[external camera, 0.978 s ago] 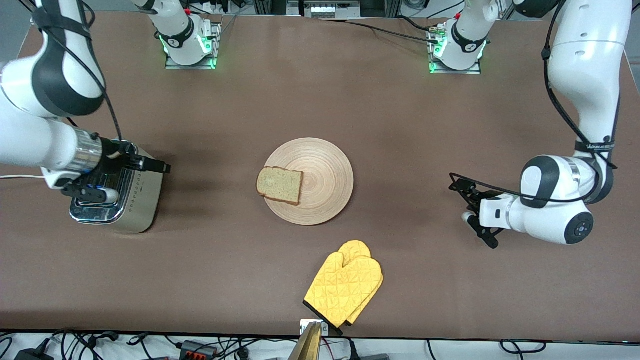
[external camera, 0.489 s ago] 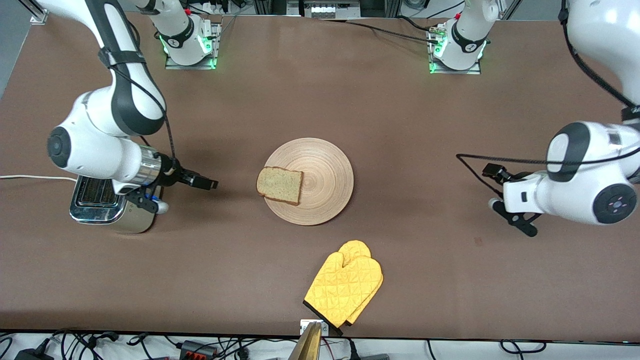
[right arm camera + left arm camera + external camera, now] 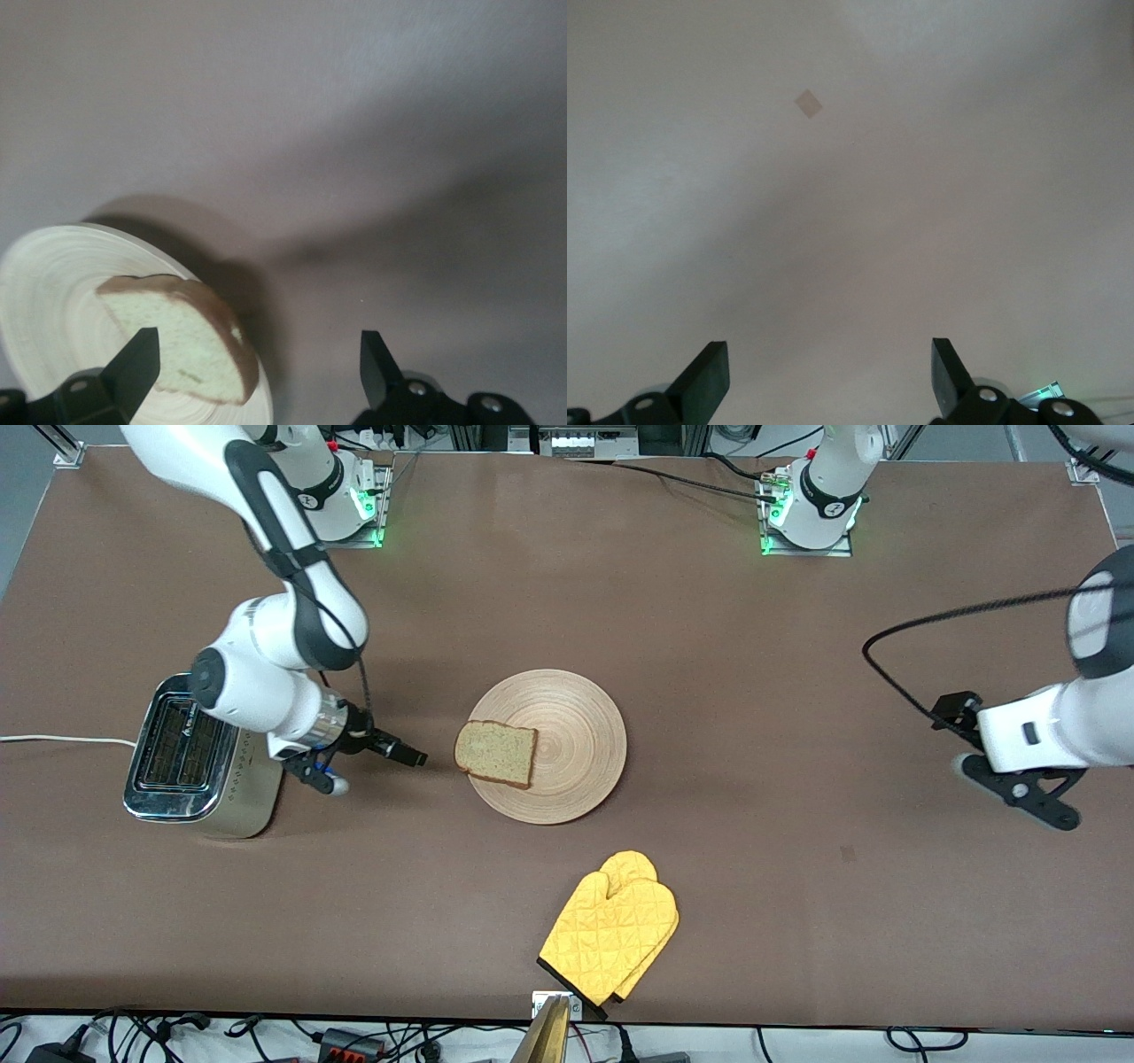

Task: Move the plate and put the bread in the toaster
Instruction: 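Grasp the bread slice edge with the right gripper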

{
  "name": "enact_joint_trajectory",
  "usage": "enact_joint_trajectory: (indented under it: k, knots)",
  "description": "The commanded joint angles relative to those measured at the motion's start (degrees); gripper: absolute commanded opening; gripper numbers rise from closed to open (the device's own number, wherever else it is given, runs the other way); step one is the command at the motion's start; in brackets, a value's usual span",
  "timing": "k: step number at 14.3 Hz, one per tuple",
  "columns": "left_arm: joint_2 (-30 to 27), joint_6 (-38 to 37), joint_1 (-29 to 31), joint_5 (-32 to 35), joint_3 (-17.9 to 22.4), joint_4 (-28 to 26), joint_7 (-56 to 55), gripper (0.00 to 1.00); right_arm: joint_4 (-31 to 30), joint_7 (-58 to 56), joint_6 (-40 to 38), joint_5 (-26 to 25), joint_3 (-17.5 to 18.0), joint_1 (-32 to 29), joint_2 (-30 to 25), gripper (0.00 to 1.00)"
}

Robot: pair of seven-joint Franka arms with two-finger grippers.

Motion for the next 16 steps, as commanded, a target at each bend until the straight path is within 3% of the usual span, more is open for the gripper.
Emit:
enact_joint_trajectory:
  k: [1, 4, 7, 9, 16]
  knots:
    - [-0.31, -3.15, -0.87, 1.50, -0.56, 4.13, -2.09, 1.00, -4.97, -1.91, 5.50, 1.48, -0.08, 2.03, -1.48, 1.00]
    - [-1.38, -3.34, -2.02, 1.50, -0.65, 4.04, -9.62, 1.00, -5.33, -5.33, 5.60, 7.25, 0.45, 2.03, -1.31, 1.00]
    - [-1.38, -2.72, -1.58, -3.49, -0.39, 4.13, -16.05, 1.00, -5.33, -17.00, 5.42, 19.46, 0.45, 1.86, -0.17, 1.00]
    - [-1.29, -2.81, -2.10, -3.42, -0.22, 4.13, -19.30, 1.00, -5.33, -23.60, 5.42, 25.89, 0.45, 1.94, 0.97, 1.00]
    - [-1.38, -2.90, -2.11, -3.42, -0.48, 4.13, -24.86, 1.00, -4.71, -28.81, 5.95, 29.34, 0.54, 2.12, 3.26, 1.00]
